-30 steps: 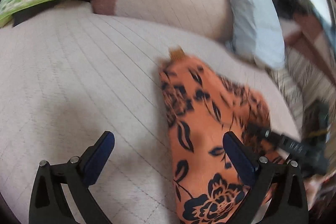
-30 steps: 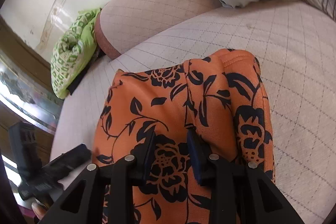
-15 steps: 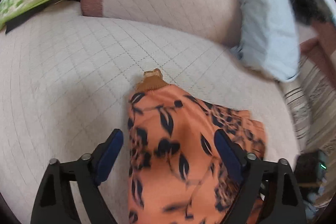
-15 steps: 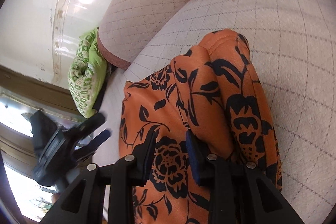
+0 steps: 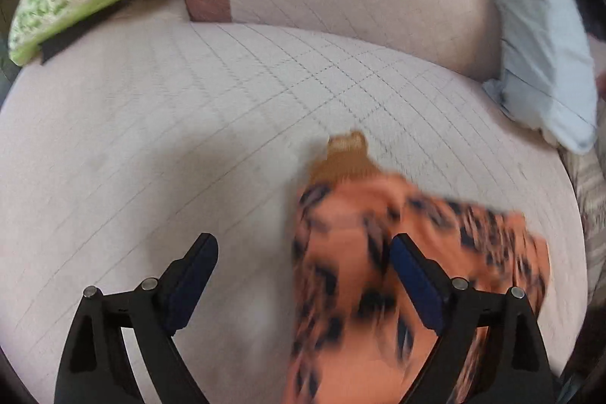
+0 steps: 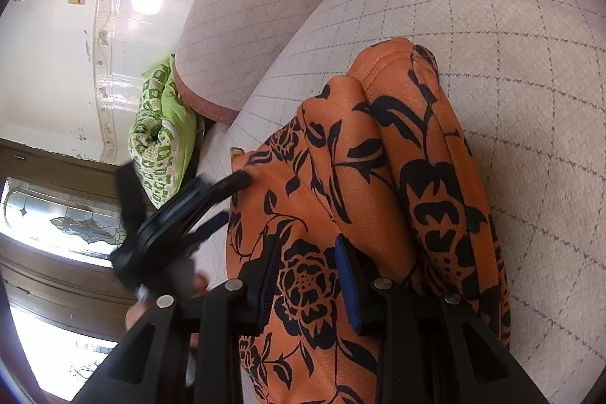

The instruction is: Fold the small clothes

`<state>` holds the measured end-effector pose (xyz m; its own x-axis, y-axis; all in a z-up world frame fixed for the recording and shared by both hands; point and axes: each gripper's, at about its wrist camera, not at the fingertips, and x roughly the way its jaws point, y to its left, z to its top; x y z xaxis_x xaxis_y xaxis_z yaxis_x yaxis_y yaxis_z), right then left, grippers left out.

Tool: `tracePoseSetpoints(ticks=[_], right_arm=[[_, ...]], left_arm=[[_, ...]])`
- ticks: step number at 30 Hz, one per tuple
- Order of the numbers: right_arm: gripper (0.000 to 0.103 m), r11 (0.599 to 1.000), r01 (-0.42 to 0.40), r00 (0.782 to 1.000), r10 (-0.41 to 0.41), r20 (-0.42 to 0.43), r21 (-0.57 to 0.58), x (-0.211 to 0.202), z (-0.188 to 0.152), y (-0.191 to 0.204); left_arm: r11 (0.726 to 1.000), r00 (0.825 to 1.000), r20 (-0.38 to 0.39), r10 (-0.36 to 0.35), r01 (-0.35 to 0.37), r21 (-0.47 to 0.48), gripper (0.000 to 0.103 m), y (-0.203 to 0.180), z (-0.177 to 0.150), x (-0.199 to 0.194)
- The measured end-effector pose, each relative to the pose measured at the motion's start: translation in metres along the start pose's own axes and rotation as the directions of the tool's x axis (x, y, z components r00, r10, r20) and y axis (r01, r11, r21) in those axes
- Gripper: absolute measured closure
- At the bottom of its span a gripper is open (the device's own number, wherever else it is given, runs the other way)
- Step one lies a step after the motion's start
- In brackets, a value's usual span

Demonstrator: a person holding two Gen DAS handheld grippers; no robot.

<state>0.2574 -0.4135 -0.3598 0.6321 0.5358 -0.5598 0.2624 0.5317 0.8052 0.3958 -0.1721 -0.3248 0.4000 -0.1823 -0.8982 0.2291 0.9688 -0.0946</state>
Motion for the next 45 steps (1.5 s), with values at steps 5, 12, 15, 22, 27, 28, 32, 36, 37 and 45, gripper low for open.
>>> tracePoseSetpoints(ticks=[5, 12, 15, 22, 27, 28, 32, 36, 37, 45], right_arm=[[0.071, 1.000, 0.019, 1.000, -0.019, 0.011, -0.018, 0.003, -0.002, 0.005], [0.070, 0.990, 0.032, 0.999, -0.027, 0.036, -0.140, -0.024, -0.020, 0.034], [0.070, 0.973, 0.079, 0.997, -0.078, 0.012, -0.215, -0.031, -0.038, 0.041], [0.080, 0.966, 0.145, 0.987, -0.156, -0.036, -0.214, -0.022, -0.050, 0.025], [0.077, 0.943, 0.125, 0.987, -0.149, -0.054, -0.309, -0.031, -0.067, 0.046], [0.076, 0.928, 0.147, 0.982, -0.179, -0.063, -0.342, -0.029, -0.073, 0.049], [0.080, 0.893, 0.246, 0.954, -0.291, -0.066, -0.378, -0.005, -0.082, 0.045], [0.080, 0.902, 0.225, 0.964, -0.261, -0.052, -0.369, -0.015, -0.080, 0.049], [0.080, 0.909, 0.217, 0.966, -0.253, -0.057, -0.357, -0.017, -0.078, 0.047], [0.080, 0.853, 0.279, 0.949, -0.315, -0.008, -0.440, -0.049, -0.094, 0.050]], left_arm=[[0.993, 0.996, 0.083, -0.030, 0.021, 0.114, 0.010, -0.006, -0.067, -0.053], [0.978, 0.982, 0.060, -0.178, 0.170, 0.118, 0.049, -0.013, -0.131, -0.059], [0.977, 0.980, 0.108, -0.169, 0.152, 0.150, 0.051, -0.011, -0.136, -0.055], [0.974, 0.972, 0.164, -0.166, 0.136, 0.180, 0.056, -0.012, -0.135, -0.076], [0.963, 0.980, 0.165, -0.110, 0.064, 0.263, 0.056, -0.017, -0.149, -0.080], [0.963, 0.987, 0.134, -0.086, 0.048, 0.266, 0.056, -0.019, -0.148, -0.069], [0.962, 0.988, 0.139, -0.068, 0.028, 0.273, 0.056, -0.022, -0.146, -0.066], [0.962, 0.986, 0.161, -0.052, 0.006, 0.274, 0.056, -0.021, -0.151, -0.077], [0.963, 0.985, 0.162, -0.054, 0.009, 0.270, 0.056, -0.019, -0.151, -0.079], [0.962, 0.972, 0.237, 0.006, -0.070, 0.265, 0.056, -0.012, -0.153, -0.099]])
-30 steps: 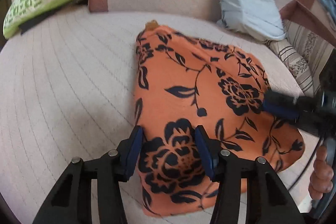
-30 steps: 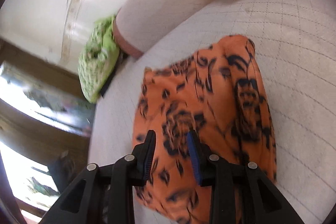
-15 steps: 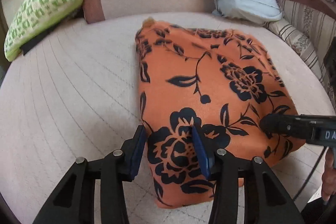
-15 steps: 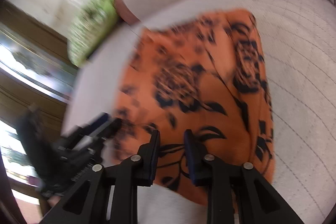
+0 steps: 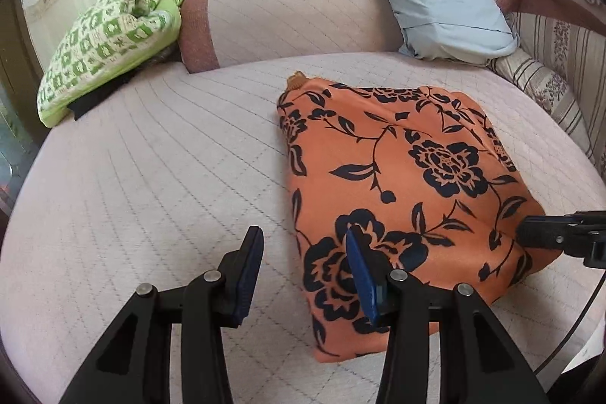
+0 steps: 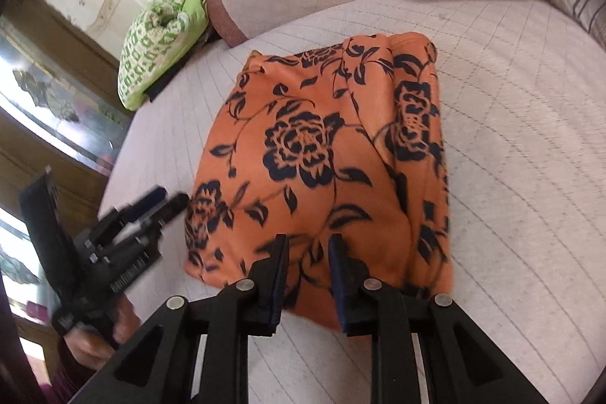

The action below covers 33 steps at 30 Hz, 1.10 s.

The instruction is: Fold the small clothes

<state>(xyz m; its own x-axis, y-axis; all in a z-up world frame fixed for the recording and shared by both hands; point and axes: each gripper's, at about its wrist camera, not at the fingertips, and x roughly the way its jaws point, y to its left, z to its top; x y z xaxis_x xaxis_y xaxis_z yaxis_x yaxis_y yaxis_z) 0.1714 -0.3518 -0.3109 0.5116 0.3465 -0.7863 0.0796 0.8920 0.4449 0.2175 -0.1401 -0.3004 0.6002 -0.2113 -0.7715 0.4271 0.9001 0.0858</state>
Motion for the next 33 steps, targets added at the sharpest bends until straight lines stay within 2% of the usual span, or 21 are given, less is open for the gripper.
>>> tracePoseSetpoints(ticks=[4, 8, 12, 15, 16, 17, 19, 21, 24, 28, 33], right_arm=[[0.080, 0.999, 0.026, 1.000, -0.026, 0.001, -0.024, -0.004, -0.007, -0.003], [0.079, 0.998, 0.056, 0.997, -0.057, -0.048, -0.024, 0.018, -0.013, -0.007], [0.078, 0.997, 0.072, 0.995, -0.074, -0.060, -0.042, 0.028, -0.015, -0.003], [0.078, 0.998, 0.053, 0.997, -0.055, -0.051, -0.030, 0.022, -0.014, -0.003], [0.078, 0.999, 0.042, 0.998, -0.043, -0.047, -0.018, 0.019, -0.013, -0.005], [0.078, 1.000, 0.024, 0.999, -0.024, -0.030, -0.008, 0.013, -0.012, -0.006], [0.078, 1.000, 0.009, 1.000, -0.008, 0.025, -0.010, 0.002, -0.009, -0.003], [0.078, 1.000, 0.005, 0.996, -0.004, 0.084, -0.012, -0.009, -0.007, 0.001], [0.078, 1.000, -0.021, 0.986, 0.019, 0.163, 0.013, -0.024, -0.005, 0.001], [0.078, 0.999, -0.020, 0.974, 0.011, 0.225, 0.040, -0.034, -0.003, 0.000], [0.078, 0.996, -0.033, 0.963, 0.008, 0.271, 0.087, -0.039, 0.000, -0.009]], left_arm=[[1.000, 1.000, -0.007, 0.008, -0.008, 0.019, 0.056, 0.001, -0.004, 0.000], [0.996, 0.998, -0.038, 0.046, -0.042, 0.080, 0.056, -0.008, -0.012, 0.018], [0.990, 0.997, -0.012, 0.082, -0.080, 0.118, 0.056, -0.014, -0.012, 0.016], [0.994, 0.999, -0.008, 0.054, -0.053, 0.101, 0.056, -0.013, -0.011, 0.007], [0.994, 0.999, -0.003, 0.044, -0.044, 0.100, 0.050, -0.013, -0.011, 0.003], [0.995, 0.999, 0.010, 0.040, -0.041, 0.096, 0.036, -0.013, -0.010, -0.003], [0.995, 0.998, 0.052, 0.043, -0.047, 0.089, 0.025, -0.015, -0.009, -0.015], [0.994, 0.993, 0.113, 0.020, -0.032, 0.104, 0.025, -0.020, -0.008, -0.033], [0.993, 0.988, 0.153, -0.020, 0.002, 0.120, 0.020, -0.025, -0.008, -0.048], [0.989, 0.984, 0.152, -0.096, 0.077, 0.128, 0.019, -0.031, -0.008, -0.059], [0.990, 0.986, 0.137, -0.099, 0.084, 0.112, 0.014, -0.031, -0.006, -0.056]])
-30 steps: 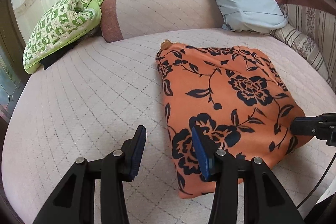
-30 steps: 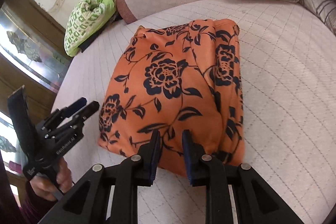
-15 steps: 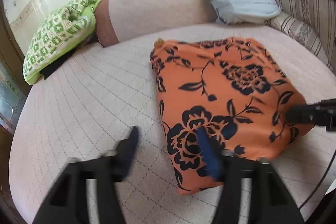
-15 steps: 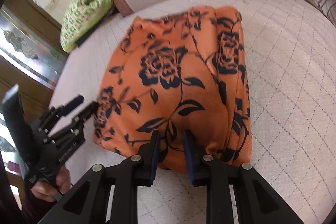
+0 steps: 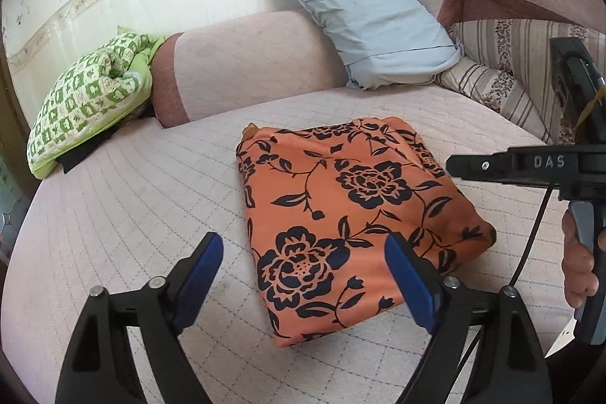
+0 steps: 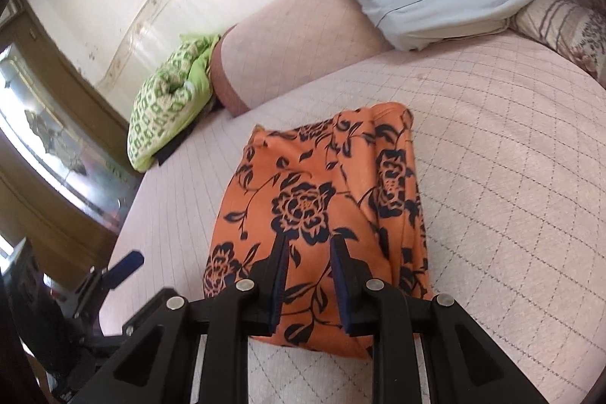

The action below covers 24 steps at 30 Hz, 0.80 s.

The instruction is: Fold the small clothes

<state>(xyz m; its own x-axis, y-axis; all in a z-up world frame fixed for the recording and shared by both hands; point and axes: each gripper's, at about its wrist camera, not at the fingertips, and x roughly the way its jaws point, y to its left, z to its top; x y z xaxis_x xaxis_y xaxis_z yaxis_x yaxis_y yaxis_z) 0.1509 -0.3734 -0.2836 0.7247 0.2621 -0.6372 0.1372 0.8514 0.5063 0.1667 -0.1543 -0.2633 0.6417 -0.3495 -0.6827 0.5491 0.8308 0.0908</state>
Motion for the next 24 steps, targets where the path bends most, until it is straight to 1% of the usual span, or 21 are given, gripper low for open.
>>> tracePoseSetpoints(ticks=[3, 8, 9, 10, 11, 12, 13, 15, 16, 20, 24], right_arm=[[0.078, 1.000, 0.003, 1.000, -0.003, 0.018, 0.028, 0.000, 0.005, -0.006], [0.076, 0.999, 0.013, 0.999, -0.015, 0.048, 0.046, 0.002, 0.014, -0.010], [0.068, 0.999, 0.019, 0.998, -0.021, 0.061, 0.037, 0.001, 0.015, -0.008], [0.043, 0.999, 0.027, 0.997, -0.029, 0.075, 0.028, 0.000, 0.016, -0.007], [0.027, 0.999, 0.037, 0.994, -0.039, 0.104, 0.020, -0.002, 0.016, -0.004], [0.022, 0.999, 0.039, 0.989, -0.041, 0.141, 0.015, -0.006, 0.015, -0.002], [0.022, 0.999, 0.041, 0.984, -0.041, 0.174, 0.003, -0.010, 0.016, 0.001], [0.022, 0.999, 0.047, 0.976, -0.041, 0.214, -0.023, -0.015, 0.018, 0.007], [0.022, 0.999, 0.043, 0.976, -0.035, 0.217, -0.032, -0.016, 0.018, 0.009], [0.022, 0.999, 0.041, 0.986, -0.036, 0.161, -0.029, -0.002, 0.020, 0.016], [0.022, 1.000, 0.000, 0.992, 0.001, 0.129, -0.008, 0.008, 0.018, 0.022]], left_arm=[[1.000, 1.000, -0.030, 0.002, -0.003, -0.026, 0.013, 0.005, 0.000, 0.009], [0.997, 0.996, -0.083, 0.030, -0.036, -0.064, 0.013, 0.018, 0.001, 0.028], [0.997, 0.995, -0.089, 0.038, -0.044, -0.070, 0.013, 0.021, 0.001, 0.031], [0.996, 0.995, -0.094, 0.043, -0.050, -0.074, 0.013, 0.023, 0.001, 0.032], [0.995, 0.994, -0.100, 0.051, -0.059, -0.080, 0.013, 0.026, 0.001, 0.035], [0.994, 0.993, -0.106, 0.057, -0.066, -0.087, 0.013, 0.029, 0.001, 0.037], [0.993, 0.992, -0.110, 0.061, -0.072, -0.094, 0.013, 0.032, 0.001, 0.038], [0.990, 0.990, -0.118, 0.072, -0.085, -0.111, 0.013, 0.039, 0.000, 0.041], [0.989, 0.989, -0.122, 0.078, -0.092, -0.114, 0.013, 0.042, -0.001, 0.042], [0.983, 0.983, -0.147, 0.114, -0.133, -0.128, 0.013, 0.057, -0.006, 0.046], [0.976, 0.979, -0.154, 0.136, -0.159, -0.148, 0.013, 0.071, -0.011, 0.044]])
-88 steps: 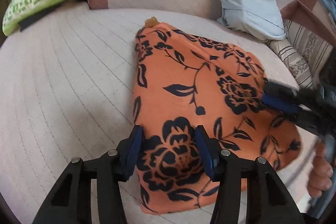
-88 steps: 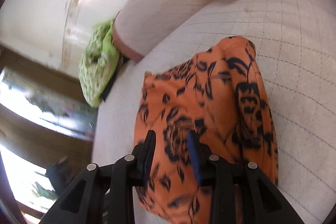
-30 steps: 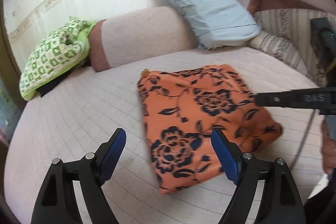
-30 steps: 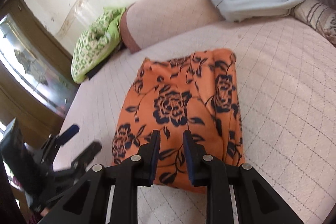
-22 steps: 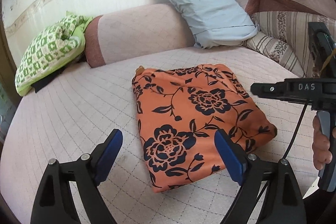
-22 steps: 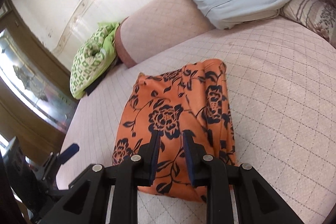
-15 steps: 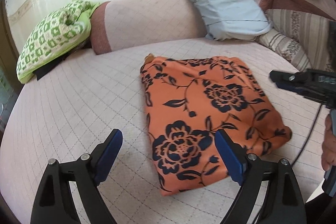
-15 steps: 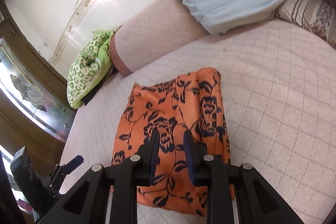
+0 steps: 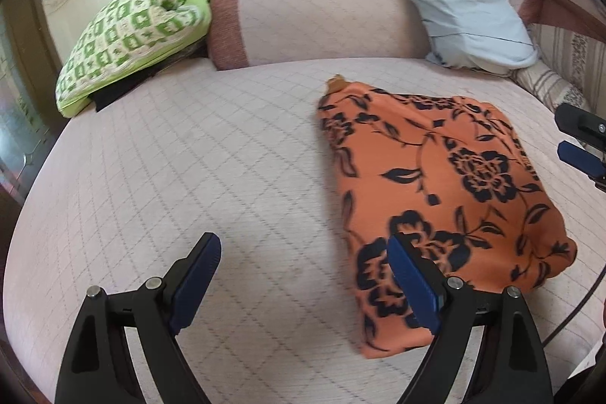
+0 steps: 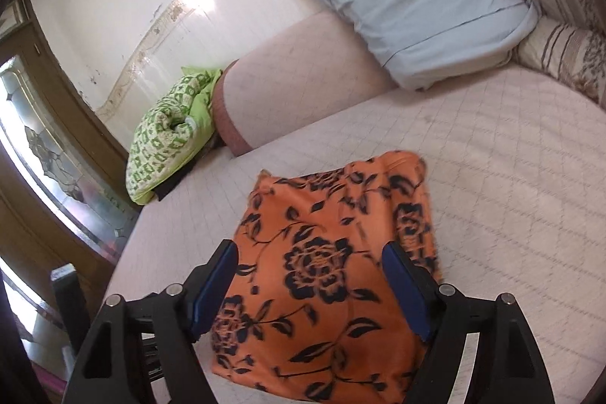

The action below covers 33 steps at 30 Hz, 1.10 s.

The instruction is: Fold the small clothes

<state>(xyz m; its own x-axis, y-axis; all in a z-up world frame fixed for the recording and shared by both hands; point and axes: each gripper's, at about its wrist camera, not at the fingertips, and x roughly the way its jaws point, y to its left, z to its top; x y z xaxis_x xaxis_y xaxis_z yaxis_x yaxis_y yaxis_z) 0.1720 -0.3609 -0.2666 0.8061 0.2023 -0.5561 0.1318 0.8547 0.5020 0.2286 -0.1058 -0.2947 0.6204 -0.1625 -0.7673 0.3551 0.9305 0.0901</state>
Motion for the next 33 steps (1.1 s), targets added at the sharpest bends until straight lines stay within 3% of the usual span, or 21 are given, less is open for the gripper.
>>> tracePoseSetpoints(ticks=[8, 13, 15, 20, 33], right_arm=[[0.022, 0.999, -0.005, 1.000, 0.004, -0.028, -0.043, 0.016, -0.008, 0.026], [0.022, 0.999, 0.040, 0.999, -0.040, 0.002, 0.019, 0.009, 0.002, 0.002], [0.022, 0.996, 0.055, 0.999, -0.055, 0.000, 0.068, 0.007, 0.006, -0.014], [0.022, 0.989, 0.076, 0.997, -0.072, -0.036, 0.129, 0.013, 0.008, -0.036], [0.022, 0.990, 0.087, 0.994, -0.079, -0.070, 0.109, 0.017, 0.012, -0.054]], left_arm=[[0.998, 0.999, -0.018, 0.030, -0.031, -0.063, 0.013, 0.038, -0.006, 0.001], [0.989, 0.999, -0.035, 0.018, -0.023, -0.149, 0.013, 0.067, -0.005, 0.004], [0.985, 0.998, -0.042, 0.044, -0.050, -0.165, 0.013, 0.072, -0.005, 0.005], [0.988, 0.997, -0.042, 0.062, -0.067, -0.137, 0.013, 0.061, -0.002, 0.007], [0.996, 0.998, -0.024, 0.057, -0.059, -0.064, 0.013, 0.024, 0.017, 0.018]])
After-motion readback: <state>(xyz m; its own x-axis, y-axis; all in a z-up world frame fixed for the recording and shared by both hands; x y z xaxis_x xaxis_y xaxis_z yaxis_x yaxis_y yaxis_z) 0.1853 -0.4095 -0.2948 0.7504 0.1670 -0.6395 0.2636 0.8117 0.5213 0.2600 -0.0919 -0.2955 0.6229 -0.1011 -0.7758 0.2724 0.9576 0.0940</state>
